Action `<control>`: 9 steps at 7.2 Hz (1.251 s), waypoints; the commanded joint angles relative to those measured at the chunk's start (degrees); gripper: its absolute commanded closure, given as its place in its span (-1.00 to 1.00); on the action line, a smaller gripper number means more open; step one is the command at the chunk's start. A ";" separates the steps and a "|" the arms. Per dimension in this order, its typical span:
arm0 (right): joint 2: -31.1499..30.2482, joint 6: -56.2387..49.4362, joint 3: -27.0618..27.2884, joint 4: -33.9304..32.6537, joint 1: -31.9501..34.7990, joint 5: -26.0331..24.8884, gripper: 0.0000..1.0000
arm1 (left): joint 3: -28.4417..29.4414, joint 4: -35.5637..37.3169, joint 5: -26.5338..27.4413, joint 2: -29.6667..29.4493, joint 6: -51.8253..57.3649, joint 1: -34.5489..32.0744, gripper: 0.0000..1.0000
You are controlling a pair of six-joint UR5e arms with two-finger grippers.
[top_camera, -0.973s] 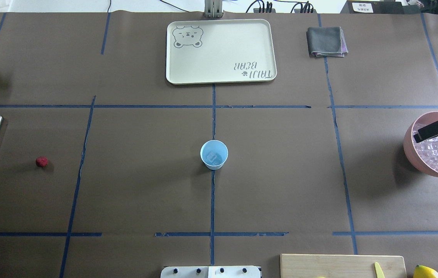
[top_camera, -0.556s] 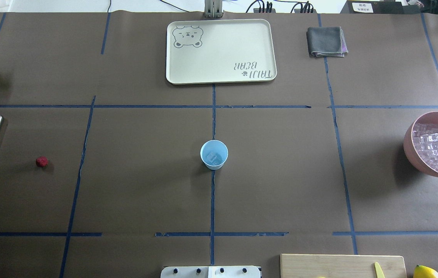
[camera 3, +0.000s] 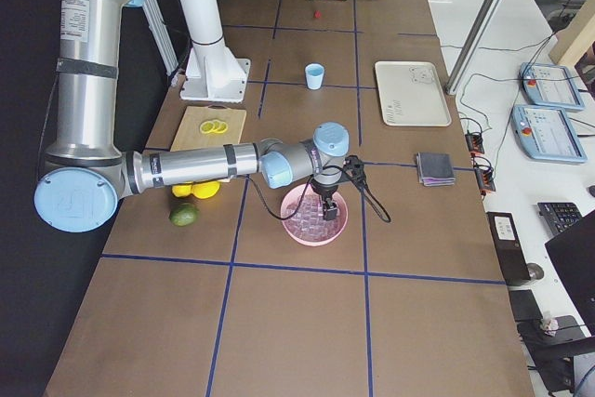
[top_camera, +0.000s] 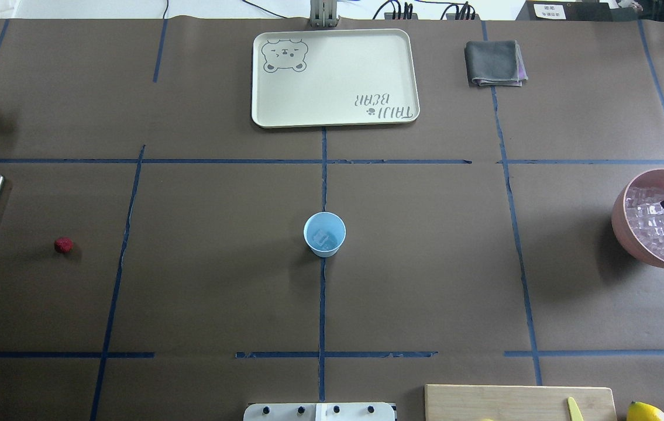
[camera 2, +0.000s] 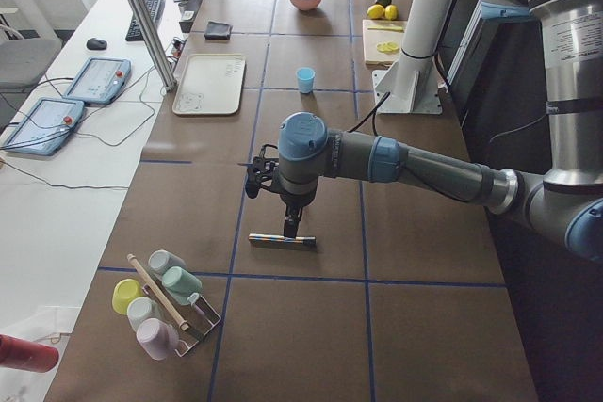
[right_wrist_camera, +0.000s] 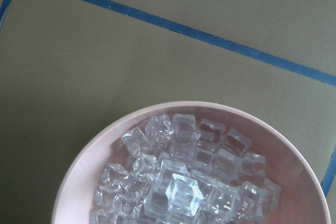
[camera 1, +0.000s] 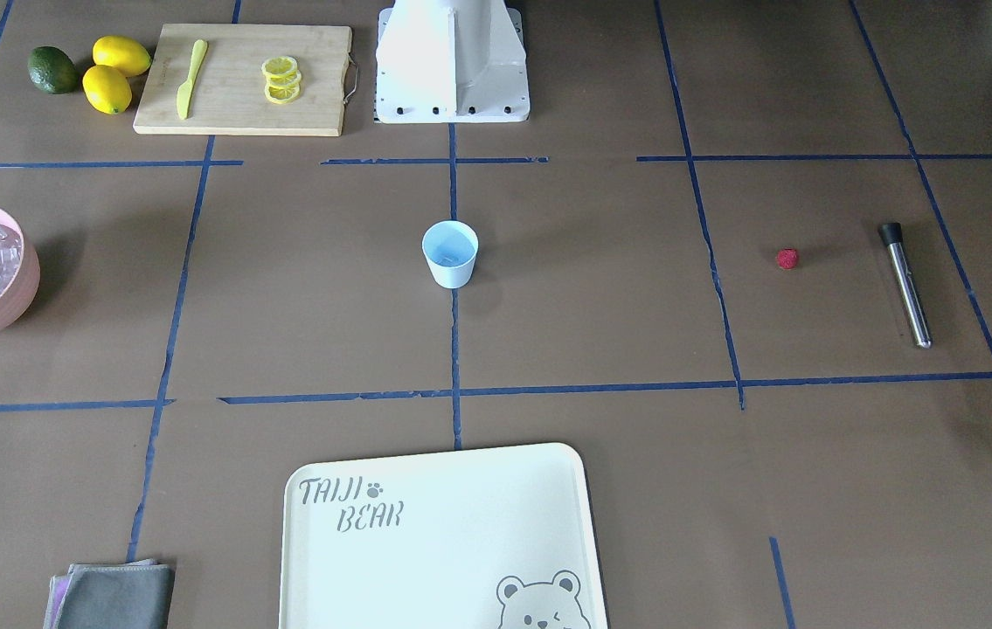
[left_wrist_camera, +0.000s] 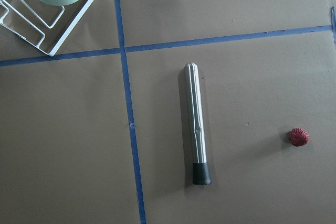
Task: Mash ice and strawberries in cup
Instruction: 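Grasp another ice cube in the bowl with the right gripper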
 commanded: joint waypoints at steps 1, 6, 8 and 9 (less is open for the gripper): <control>1.02 2.99 -3.18 1.16 0.00 2.66 -0.99 | -0.39 0.04 0.00 0.08 -0.06 0.01 -1.00; 1.19 6.15 -4.60 1.16 -0.88 3.21 -0.98 | -0.66 -0.05 -0.09 0.08 0.11 0.01 -1.00; 1.28 6.07 -5.47 1.16 -2.02 3.21 -0.98 | -1.18 0.03 0.00 0.25 0.11 -0.08 -1.00; 1.37 6.07 -5.91 1.16 -2.81 3.12 -0.98 | -1.36 0.04 0.00 0.25 0.11 0.01 -1.00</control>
